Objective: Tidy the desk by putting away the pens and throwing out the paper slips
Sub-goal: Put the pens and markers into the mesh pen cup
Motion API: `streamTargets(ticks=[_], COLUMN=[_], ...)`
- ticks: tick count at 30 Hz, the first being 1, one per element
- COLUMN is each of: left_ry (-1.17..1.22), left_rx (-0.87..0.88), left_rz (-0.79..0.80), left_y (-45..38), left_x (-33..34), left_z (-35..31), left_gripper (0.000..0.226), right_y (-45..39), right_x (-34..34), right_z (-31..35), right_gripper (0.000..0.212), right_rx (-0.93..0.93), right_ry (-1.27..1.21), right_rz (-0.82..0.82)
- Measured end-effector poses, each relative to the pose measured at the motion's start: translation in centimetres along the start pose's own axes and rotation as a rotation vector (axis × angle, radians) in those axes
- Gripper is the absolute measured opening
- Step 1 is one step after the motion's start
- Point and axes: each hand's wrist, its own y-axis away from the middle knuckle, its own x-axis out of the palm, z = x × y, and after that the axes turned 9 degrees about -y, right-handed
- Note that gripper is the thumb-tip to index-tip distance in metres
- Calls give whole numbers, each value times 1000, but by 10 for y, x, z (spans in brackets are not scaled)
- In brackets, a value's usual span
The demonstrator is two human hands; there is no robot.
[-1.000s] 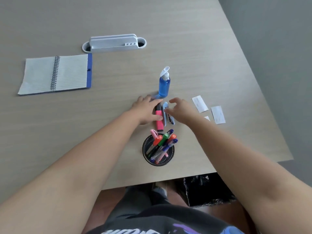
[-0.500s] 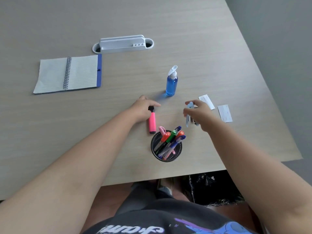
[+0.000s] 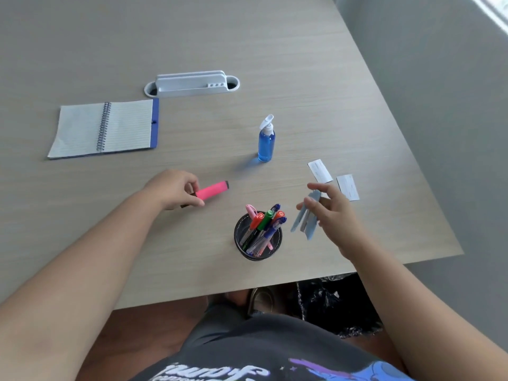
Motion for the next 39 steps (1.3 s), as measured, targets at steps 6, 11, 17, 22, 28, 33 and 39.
streamTargets(ticks=[6, 11, 17, 22, 28, 33, 39], left_ry=[314, 346, 148, 70, 36, 220, 357], left_rx=[42, 183, 259, 239, 364, 314, 158], left_rz=[-134, -84, -132, -143, 55, -98, 33], left_y=[76, 132, 115, 99, 86, 86, 93], left_x=[-57, -79, -27, 6, 31, 29, 37], left_z=[-20, -52, -87, -97, -106, -96, -77], left_gripper=[12, 18, 16, 11, 27, 35, 100], right_y=[45, 51, 49, 42, 36, 34, 45], right_x=[16, 36, 38, 30, 27, 25, 25], right_z=[-2, -23, -32, -47, -64, -62, -62], right_gripper=[23, 22, 24, 23, 33, 41, 39], right_rx=[-274, -485, -865, -920, -933, -893, -732], right_ry=[-62, 232, 473, 550, 502, 498, 464], right_rz=[9, 26, -31, 9, 11, 51, -21])
